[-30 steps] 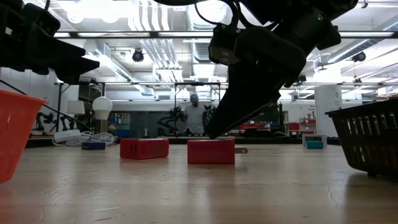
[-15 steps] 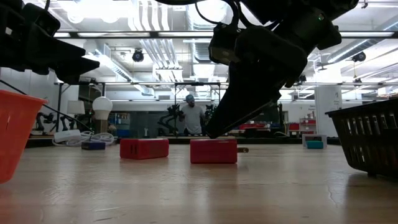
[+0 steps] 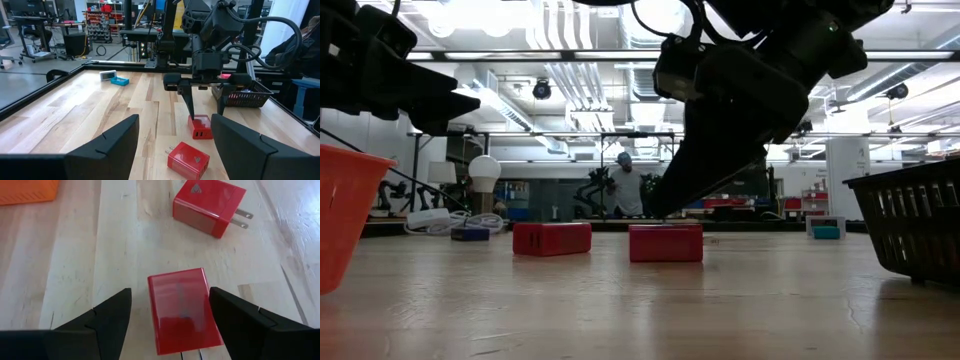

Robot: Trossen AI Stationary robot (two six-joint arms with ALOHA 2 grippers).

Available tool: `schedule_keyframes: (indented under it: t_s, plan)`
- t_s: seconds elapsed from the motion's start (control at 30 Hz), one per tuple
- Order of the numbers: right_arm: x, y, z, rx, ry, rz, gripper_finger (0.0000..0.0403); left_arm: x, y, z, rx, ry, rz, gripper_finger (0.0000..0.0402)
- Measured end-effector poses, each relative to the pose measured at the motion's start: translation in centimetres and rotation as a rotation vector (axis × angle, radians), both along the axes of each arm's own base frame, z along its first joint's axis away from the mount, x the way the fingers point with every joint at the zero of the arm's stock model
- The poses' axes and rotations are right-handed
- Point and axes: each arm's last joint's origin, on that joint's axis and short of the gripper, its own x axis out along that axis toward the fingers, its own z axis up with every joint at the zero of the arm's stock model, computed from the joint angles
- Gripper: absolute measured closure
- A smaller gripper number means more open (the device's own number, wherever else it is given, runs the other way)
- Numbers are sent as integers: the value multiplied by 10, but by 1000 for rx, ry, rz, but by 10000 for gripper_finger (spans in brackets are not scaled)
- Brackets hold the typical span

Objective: Pick & Place Office items
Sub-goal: Put the right red charger adapter into the black bin

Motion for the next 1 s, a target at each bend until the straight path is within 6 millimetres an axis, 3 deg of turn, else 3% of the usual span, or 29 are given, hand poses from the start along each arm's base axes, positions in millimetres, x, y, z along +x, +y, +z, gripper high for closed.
schedule_keyframes:
  t_s: [0.6,1.0]
  plan:
    - [-3,-3,-4,-18,19,4,139,0,0,0,0,0,0,149]
    - [1,-2,-37,-14,88,-39,140,0,0,0,0,0,0,149]
